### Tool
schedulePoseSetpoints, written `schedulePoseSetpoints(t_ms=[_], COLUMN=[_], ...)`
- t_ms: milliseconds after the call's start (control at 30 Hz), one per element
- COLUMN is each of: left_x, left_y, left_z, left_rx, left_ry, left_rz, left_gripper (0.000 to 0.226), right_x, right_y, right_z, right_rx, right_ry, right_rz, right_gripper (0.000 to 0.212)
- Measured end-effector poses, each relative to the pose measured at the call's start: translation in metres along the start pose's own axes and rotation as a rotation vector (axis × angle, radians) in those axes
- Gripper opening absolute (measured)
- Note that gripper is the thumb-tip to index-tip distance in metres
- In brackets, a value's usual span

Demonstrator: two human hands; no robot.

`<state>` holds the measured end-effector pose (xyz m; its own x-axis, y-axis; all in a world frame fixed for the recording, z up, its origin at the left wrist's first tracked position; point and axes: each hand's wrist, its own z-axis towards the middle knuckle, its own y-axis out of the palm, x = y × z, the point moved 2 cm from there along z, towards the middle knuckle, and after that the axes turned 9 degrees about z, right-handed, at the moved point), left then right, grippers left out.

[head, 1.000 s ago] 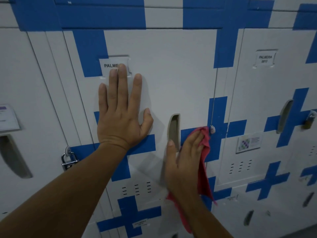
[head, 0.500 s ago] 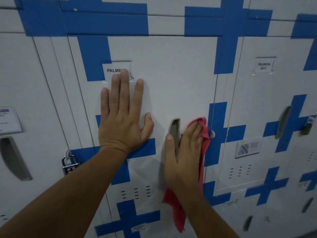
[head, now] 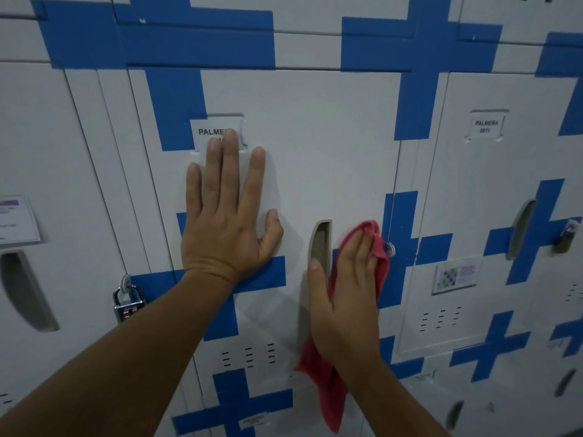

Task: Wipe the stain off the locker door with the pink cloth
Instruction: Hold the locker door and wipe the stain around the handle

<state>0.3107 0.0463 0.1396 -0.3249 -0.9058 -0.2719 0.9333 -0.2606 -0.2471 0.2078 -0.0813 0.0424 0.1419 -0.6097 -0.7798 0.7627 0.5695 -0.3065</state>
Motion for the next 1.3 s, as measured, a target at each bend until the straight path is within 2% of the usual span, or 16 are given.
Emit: schedulePoseSetpoints(t_ms=[100,167,233,400,567,633,767,833,900,1033,1100,1200,1300], left_x=[0.000,0.000,0.000,0.000,0.001,0.000,0.000,0.000,0.000,0.000,0.001,0.000,0.001], left_y=[0.000,0.000,0.000,-0.001,-0.001,-0.001,-0.001,-0.001,-0.001,-0.001,-0.001,-0.001,-0.001], left_z=[0.000,0.000,0.000,0.000,0.000,0.000,-0.001,0.000,0.000,0.000,0.000,-0.001,-0.001], left_rx=[0.004,0.013,0.013,0.003,0.016,0.020,-0.003,-0.009,-0.007,0.001,0.008,0.000,0.005], left_ry=[0.001,0.002,0.000,-0.002,-0.001,-0.003,-0.004,-0.002,-0.001,-0.002,0.003,0.000,0.000], left_rz=[0.006,0.008,0.008,0.010,-0.001,0.000,-0.004,-0.004,0.001,0.005,0.002,-0.001,-0.003], left_gripper=[0.077,0.076,0.076,0.076,0.076,0.076,0.077,0.077,0.077,0.077,0.077,0.077,0.077], right_x=[0.024,0.034,0.031,0.000,0.040,0.060,0.058,0.040,0.022,0.000,-0.003,0.025,0.072], right_y=[0.020,0.036,0.052,0.092,0.068,0.049,0.038,0.050,0.065,0.096,0.102,0.091,0.064], right_z=[-0.029,-0.050,-0.068,-0.084,-0.071,-0.065,-0.056,-0.056,-0.063,-0.077,-0.079,-0.075,-0.061], right_rx=[-0.051,-0.076,-0.112,-0.247,-0.292,-0.226,-0.044,0.011,0.017,-0.095,-0.178,-0.220,-0.323], right_ry=[0.129,0.167,0.196,0.065,-0.105,-0.041,0.262,0.288,0.234,0.149,0.093,-0.124,-0.378], right_rz=[-0.062,-0.132,-0.116,-0.184,-0.322,-0.306,-0.134,-0.118,-0.087,-0.031,-0.089,-0.271,-0.527], right_gripper=[0.082,0.091,0.091,0.083,0.082,0.086,0.091,0.098,0.101,0.094,0.093,0.090,0.119])
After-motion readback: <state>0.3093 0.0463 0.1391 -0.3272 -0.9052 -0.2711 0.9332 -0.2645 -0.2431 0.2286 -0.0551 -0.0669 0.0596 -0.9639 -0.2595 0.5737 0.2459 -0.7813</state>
